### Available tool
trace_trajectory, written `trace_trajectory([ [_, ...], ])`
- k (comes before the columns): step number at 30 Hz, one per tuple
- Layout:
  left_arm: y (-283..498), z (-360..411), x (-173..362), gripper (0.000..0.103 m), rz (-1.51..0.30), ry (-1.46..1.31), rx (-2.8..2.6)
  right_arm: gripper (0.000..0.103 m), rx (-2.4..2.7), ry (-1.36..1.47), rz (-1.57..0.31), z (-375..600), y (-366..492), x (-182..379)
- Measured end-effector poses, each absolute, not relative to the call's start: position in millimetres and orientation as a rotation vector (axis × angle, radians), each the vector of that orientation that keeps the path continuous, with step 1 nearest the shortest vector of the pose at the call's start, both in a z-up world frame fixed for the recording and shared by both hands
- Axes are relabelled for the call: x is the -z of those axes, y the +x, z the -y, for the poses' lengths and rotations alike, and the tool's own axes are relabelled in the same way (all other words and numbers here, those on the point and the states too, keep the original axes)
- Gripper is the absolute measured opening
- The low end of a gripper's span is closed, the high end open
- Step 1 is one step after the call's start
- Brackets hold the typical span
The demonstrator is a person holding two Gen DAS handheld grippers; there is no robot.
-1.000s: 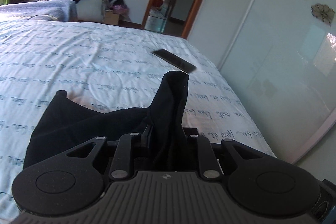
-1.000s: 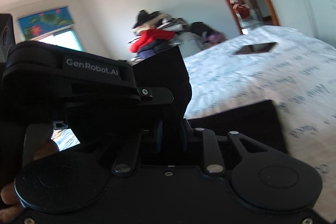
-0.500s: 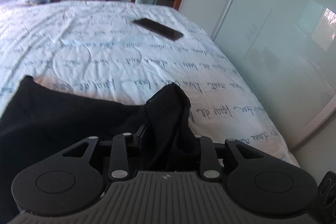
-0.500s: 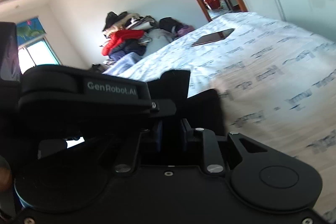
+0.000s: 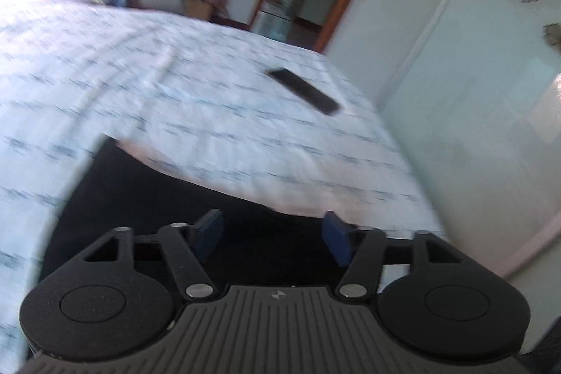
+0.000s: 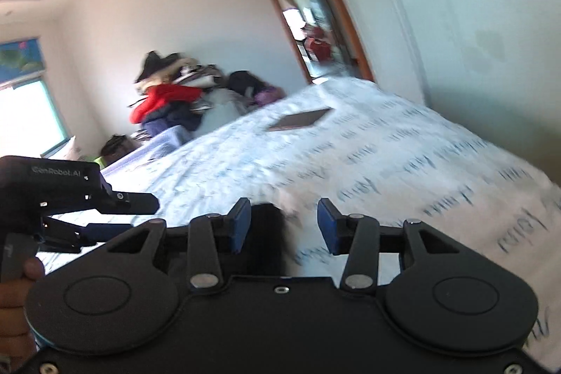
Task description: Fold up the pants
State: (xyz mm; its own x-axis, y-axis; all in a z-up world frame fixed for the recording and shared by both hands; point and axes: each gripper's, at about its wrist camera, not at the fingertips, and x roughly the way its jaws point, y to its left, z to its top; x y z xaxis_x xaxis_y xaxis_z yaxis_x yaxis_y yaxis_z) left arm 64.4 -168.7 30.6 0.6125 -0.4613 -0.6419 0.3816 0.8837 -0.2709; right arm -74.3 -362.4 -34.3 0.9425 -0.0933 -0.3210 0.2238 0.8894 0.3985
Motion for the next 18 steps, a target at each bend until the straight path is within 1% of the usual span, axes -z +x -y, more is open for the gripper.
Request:
trace_trajectory([
  [1,66.7,167.2,-30.4,0.079,-0.759,-0.042,0.434,0.044,0.137,0.438,-0.316,360.7,-65.6,34.6],
  [5,67.9,164.9,-16.8,0.079,-0.702,0.202,0.276,0.044,0.043,0.473,-0.409,365.8,-24.4,44.6],
  [7,66.6,163.1,-10.2,0.080,-0.708,0.245,0.279,0.044,0.020,0.498,-0.437,372.4,-9.7,49.4],
  [10,68.3,164.0,-2.7,0.080,-0.722,0.240,0.303,0.044,-0.092,0.630,-0.447,387.7,4.4,58.0],
  [11,71.1,166.4,-1.7,0.080,-0.721,0.238,0.302,0.038,-0.124,0.665,-0.447,389.5,6.8,61.3],
  [12,73.4,169.7,-0.3,0.081,-0.717,0.237,0.300,0.026,-0.130,0.688,-0.452,393.0,10.2,64.2],
  [14,81.4,178.4,4.5,0.081,-0.723,0.248,0.291,0.011,-0.105,0.683,-0.464,397.4,13.6,68.1],
  [18,101.9,189.6,17.9,0.081,-0.781,0.243,0.271,0.009,-0.086,0.680,-0.416,402.2,7.6,62.3],
])
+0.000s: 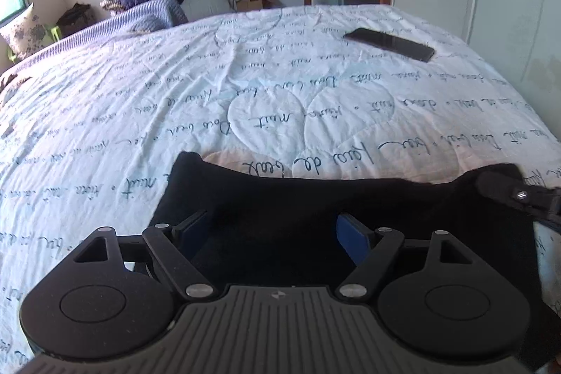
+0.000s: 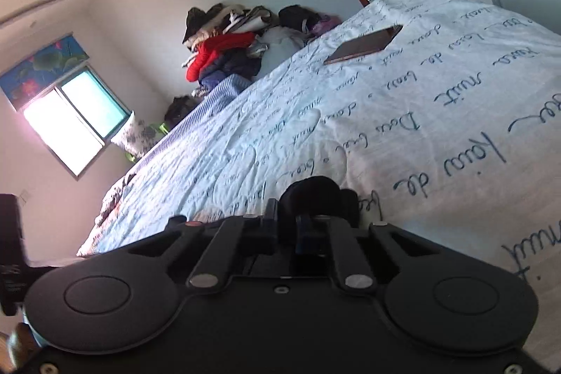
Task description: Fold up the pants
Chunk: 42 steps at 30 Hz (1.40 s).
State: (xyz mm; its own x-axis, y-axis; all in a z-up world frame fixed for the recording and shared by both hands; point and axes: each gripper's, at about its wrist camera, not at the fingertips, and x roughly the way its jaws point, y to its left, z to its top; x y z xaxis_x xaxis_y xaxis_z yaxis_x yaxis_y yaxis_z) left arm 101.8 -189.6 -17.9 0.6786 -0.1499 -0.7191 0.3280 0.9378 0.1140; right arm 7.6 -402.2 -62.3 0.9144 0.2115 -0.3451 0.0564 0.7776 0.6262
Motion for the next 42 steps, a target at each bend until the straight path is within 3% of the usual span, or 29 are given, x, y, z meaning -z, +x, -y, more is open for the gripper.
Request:
trace_trajectory([
  [4,109.5,190.8,29.7,0.090,-0.795,0.238,0.238,0.009,-0.016,0.579,-0.454,397.7,15.3,60.2],
  [7,104.0,191.5,28.0,0.090,-0.781,0.269,0.245,0.009,-0.014,0.632,-0.495,404.7,16.8,72.9],
  [9,97.8,189.9,24.2,0.090,-0.763,0.289,0.254,0.022,0.003,0.645,-0.456,406.7,1.7,66.7],
  [20,40.3,187.9,26.3,0.091,-0.710,0.300,0.381,0.023,0.016,0.546,-0.389,371.6,-110.3,36.8],
  [22,37.0,190.4,32.9,0.095,-0.692,0.316,0.365,0.028,-0.021,0.541,-0.423,360.6,-112.9,39.5],
  [24,36.8,188.8,34.0,0.098,-0.684,0.306,0.348,0.047,-0.017,0.511,-0.461,350.0,-111.0,45.5],
  [29,42.1,181.0,35.3,0.102,-0.699,0.268,0.341,0.048,-0.042,0.449,-0.471,335.0,-110.4,48.6],
  [31,40.7,179.7,33.8,0.101,-0.701,0.251,0.333,0.039,-0.012,0.394,-0.477,331.2,-107.2,48.2],
  [32,39.3,179.3,33.0,0.101,-0.699,0.247,0.328,0.023,0.000,0.379,-0.476,331.4,-106.3,48.0],
  [33,37.5,178.9,31.8,0.100,-0.694,0.245,0.326,0.014,0.003,0.383,-0.469,333.1,-107.3,47.5],
  [36,31.0,174.0,24.7,0.099,-0.681,0.228,0.334,0.007,0.008,0.367,-0.446,332.4,-117.6,41.2],
  [42,35.6,174.3,30.3,0.100,-0.700,0.251,0.333,0.009,0.027,0.446,-0.508,340.7,-120.9,63.1],
])
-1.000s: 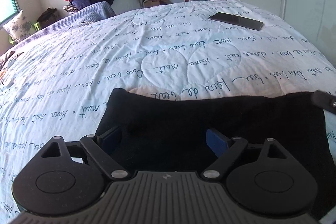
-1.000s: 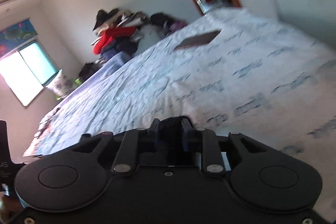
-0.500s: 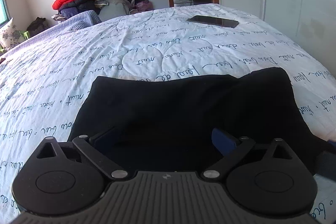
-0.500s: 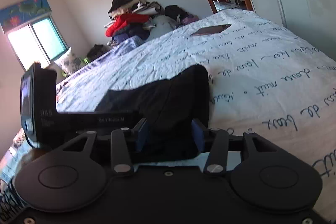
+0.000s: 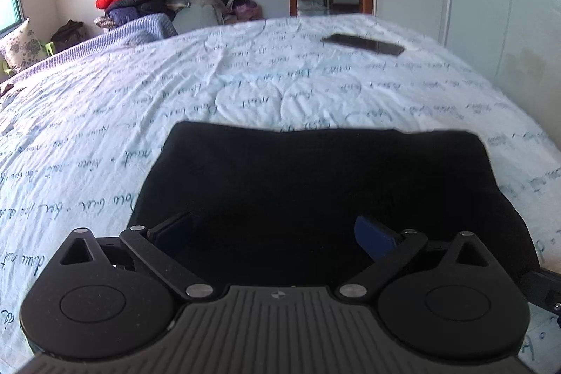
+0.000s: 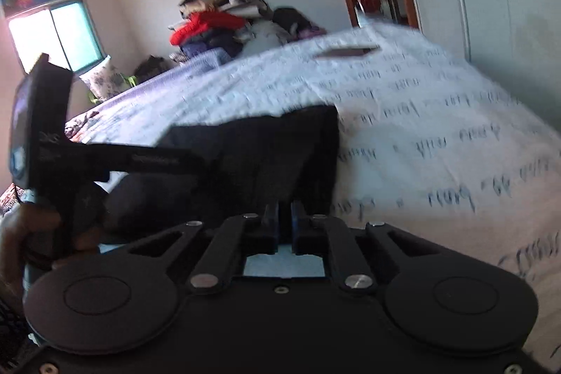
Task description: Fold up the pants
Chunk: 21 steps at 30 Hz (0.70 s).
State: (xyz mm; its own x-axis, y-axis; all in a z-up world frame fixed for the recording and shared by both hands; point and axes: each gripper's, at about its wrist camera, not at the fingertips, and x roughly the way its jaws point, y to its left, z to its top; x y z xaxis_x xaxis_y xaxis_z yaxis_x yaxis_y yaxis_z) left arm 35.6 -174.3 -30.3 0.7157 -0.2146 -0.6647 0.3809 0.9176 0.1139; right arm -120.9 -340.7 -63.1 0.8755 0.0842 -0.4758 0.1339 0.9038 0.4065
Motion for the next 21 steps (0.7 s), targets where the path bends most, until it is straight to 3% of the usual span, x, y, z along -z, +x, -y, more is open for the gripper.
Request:
trace_trajectory([
  [7,36.9,170.5,26.5,0.100,-0.703,0.238,0.334,0.015,0.097,0.367,-0.423,344.5,-122.8,31.6],
  [15,39.3,167.2,25.2,0.100,-0.713,0.235,0.320,0.016,0.025,0.239,-0.557,329.4,-54.1,52.5],
  [21,44.1,165.8,28.4,0.100,-0.729,0.236,0.313,0.016,0.041,0.238,-0.494,322.9,-54.0,30.7],
])
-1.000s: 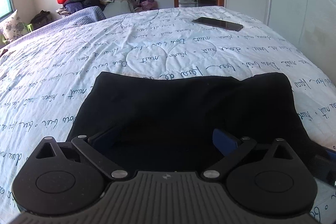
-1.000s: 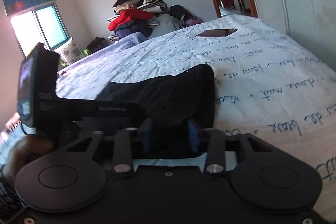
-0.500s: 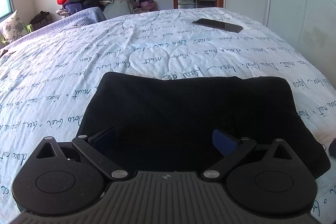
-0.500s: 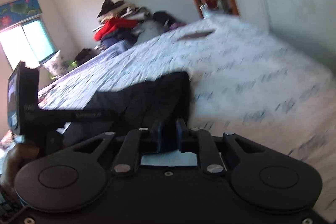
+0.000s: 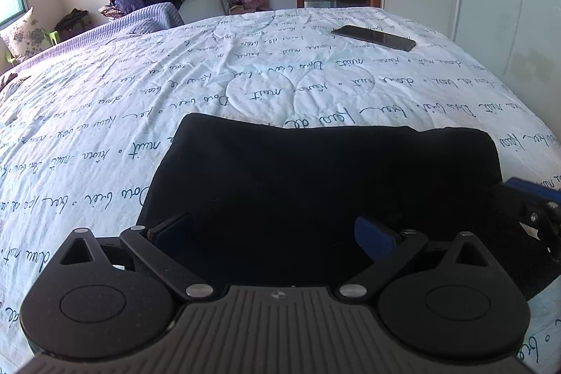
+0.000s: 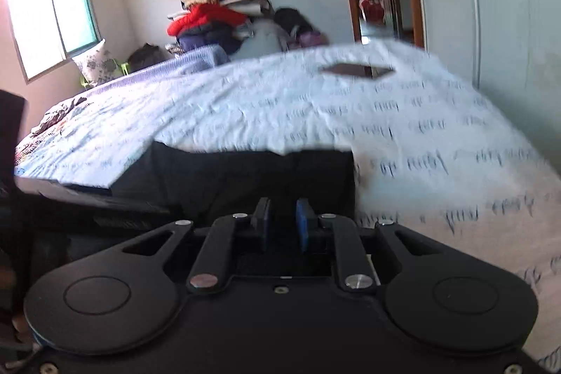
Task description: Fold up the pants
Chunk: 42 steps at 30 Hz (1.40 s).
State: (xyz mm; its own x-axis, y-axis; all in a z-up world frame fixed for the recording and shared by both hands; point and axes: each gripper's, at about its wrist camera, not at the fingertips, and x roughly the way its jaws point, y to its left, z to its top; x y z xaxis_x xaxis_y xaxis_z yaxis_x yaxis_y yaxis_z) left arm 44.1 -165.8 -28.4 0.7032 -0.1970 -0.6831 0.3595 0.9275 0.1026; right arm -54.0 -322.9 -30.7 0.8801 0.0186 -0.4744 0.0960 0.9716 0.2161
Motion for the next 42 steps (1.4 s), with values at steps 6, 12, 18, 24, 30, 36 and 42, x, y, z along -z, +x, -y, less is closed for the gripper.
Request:
trace_trajectory([
  [6,46.1,166.8,28.7,0.100,-0.737,0.239,0.312,0.016,0.061,0.199,-0.568,321.8,-35.1,48.3],
  [12,47.2,166.1,28.8,0.101,-0.744,0.235,0.316,0.020,0.086,0.198,-0.552,315.9,-41.9,38.4],
  [18,47.1,163.6,26.7,0.100,-0.751,0.235,0.321,0.022,0.078,0.180,-0.561,306.4,-34.4,34.1],
  [24,41.1,140.3,12.4,0.100,-0.748,0.251,0.324,0.040,0.050,0.087,-0.577,289.2,-11.8,26.3],
  [30,30.4,93.7,15.9,0.101,-0.787,0.305,0.328,0.043,0.063,0.016,-0.599,282.4,8.4,22.3],
  [36,22.4,68.5,13.5,0.102,-0.803,0.246,0.345,0.036,-0.166,-0.019,-0.545,228.7,57.4,-6.4],
  [42,27.5,61.9,25.6,0.102,-0.838,0.205,0.344,0.029,-0.277,-0.078,-0.723,182.9,149.8,37.5],
])
